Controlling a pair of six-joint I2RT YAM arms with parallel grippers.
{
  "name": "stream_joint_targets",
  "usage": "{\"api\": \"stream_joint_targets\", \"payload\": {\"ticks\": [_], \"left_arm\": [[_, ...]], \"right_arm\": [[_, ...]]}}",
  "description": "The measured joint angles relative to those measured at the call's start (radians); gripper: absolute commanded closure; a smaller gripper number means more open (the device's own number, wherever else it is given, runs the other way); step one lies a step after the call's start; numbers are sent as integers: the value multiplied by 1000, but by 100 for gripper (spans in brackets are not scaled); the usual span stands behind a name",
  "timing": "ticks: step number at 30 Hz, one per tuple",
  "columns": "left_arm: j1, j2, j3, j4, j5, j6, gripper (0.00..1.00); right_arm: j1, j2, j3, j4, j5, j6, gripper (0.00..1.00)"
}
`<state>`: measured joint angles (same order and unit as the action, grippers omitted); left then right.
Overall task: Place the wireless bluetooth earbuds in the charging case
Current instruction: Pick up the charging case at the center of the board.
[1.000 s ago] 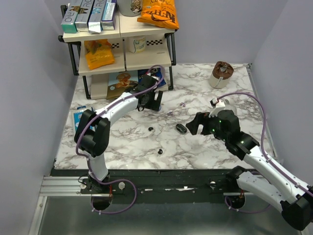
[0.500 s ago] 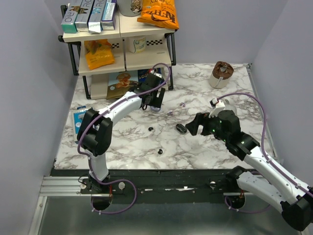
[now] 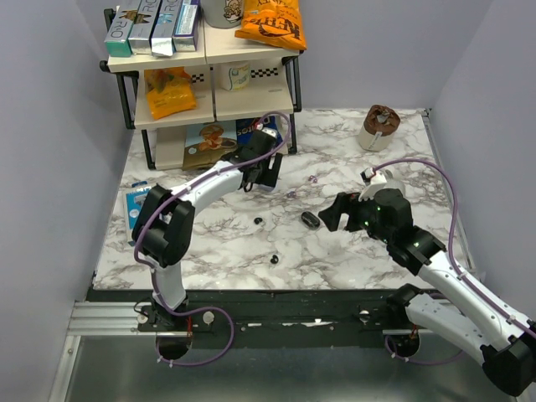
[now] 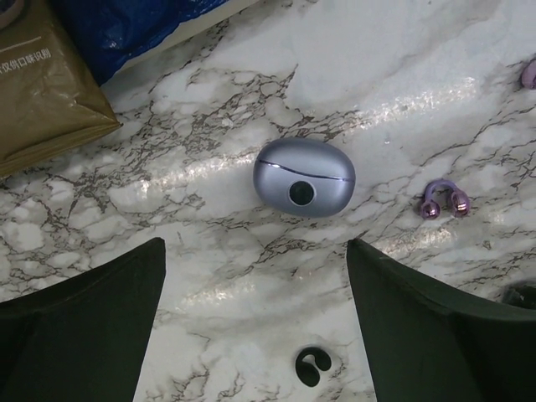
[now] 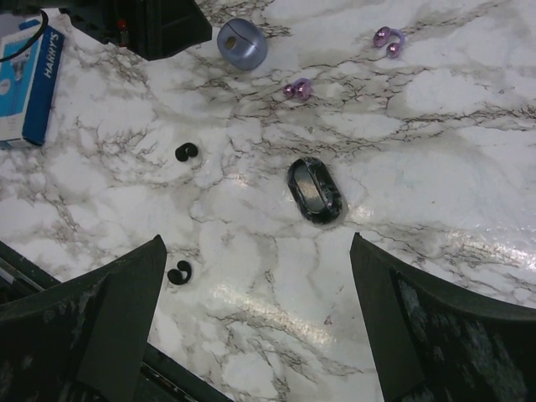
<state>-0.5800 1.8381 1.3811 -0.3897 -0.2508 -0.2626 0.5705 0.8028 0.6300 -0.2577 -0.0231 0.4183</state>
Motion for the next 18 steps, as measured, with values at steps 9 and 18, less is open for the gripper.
{"api": "stream_joint_targets", "payload": {"ticks": [9,18], "left_arm": [[0,119,143,-71,82,92,1],[0,179,125,-84,114,102,1]], "right_arm": [[0,-6,0,-7,5,0,0],[0,-12,0,-9,6,0,0]]}}
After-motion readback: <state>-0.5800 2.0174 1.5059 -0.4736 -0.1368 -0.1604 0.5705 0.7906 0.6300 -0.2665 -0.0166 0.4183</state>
